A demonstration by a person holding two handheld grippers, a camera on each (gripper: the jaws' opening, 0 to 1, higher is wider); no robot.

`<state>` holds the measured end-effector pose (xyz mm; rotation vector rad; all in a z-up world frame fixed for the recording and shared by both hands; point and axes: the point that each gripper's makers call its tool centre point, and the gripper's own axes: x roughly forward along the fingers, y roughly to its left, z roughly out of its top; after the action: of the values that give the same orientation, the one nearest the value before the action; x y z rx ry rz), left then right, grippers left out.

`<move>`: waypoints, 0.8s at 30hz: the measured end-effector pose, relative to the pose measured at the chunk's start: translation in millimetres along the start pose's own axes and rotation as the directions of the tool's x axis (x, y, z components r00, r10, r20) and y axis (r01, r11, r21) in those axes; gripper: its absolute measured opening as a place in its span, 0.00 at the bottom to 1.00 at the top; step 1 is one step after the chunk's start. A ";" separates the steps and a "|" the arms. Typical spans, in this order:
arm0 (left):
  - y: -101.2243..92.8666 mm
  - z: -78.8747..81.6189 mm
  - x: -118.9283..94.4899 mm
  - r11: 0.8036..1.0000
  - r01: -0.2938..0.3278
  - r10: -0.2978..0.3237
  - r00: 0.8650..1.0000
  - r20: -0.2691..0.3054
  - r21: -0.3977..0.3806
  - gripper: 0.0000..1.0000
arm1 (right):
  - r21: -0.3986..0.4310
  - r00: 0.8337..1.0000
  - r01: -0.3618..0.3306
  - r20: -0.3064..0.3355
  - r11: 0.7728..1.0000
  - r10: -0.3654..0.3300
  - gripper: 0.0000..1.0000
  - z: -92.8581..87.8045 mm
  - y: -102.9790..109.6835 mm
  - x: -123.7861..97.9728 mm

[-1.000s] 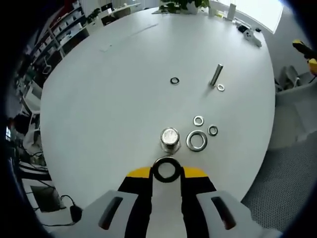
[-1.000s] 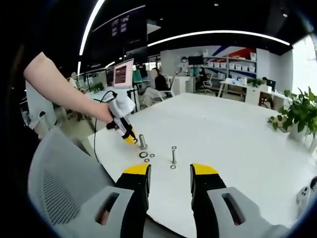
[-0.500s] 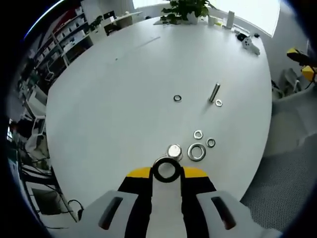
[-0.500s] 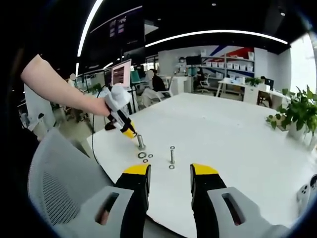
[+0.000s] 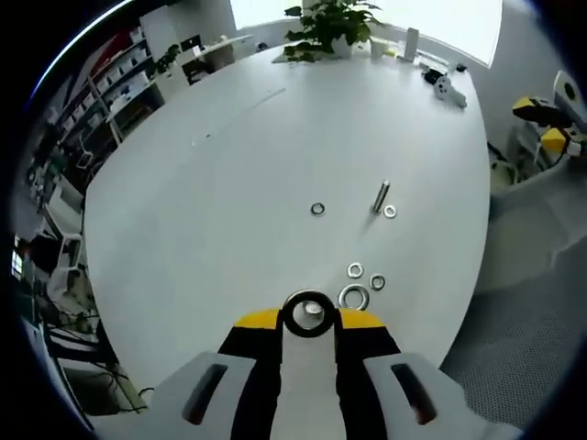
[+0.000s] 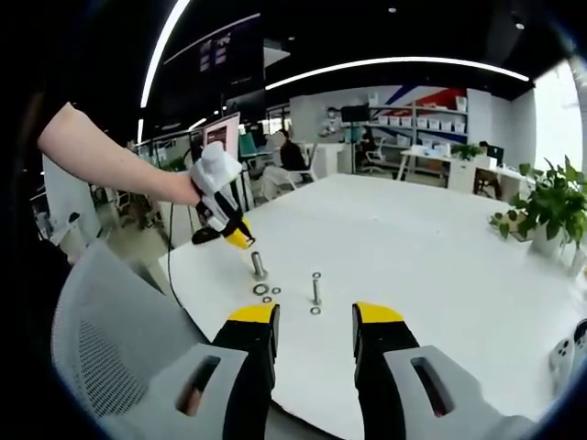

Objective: Place the washer onto the threaded stud by aligning its center hole with the stud, sliding it down to the base, and recovering from edge contact or off-axis alignment until the washer reaches the visible bottom stop.

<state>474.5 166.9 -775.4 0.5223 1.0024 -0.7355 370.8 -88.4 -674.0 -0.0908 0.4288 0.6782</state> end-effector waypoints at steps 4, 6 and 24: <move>-4.5 1.8 7.7 1.000 0.007 -0.007 1.000 -0.021 0.026 0.19 | 0.004 1.000 0.007 0.002 1.000 -0.007 0.34 0.3 -1.6 -0.3; -5.1 2.1 11.1 1.000 0.012 -0.011 1.000 -0.029 0.028 0.19 | 0.004 1.000 0.010 0.005 1.000 -0.010 0.34 0.8 -2.1 -0.5; -0.9 -9.9 35.4 0.997 0.026 -0.018 0.994 -0.107 0.070 0.19 | 0.008 1.000 0.026 0.006 1.000 -0.026 0.34 0.8 -5.7 -0.8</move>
<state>480.3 162.3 -811.4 0.6188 1.0853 -0.7719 374.0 -93.2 -673.3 -0.0867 0.4241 0.6514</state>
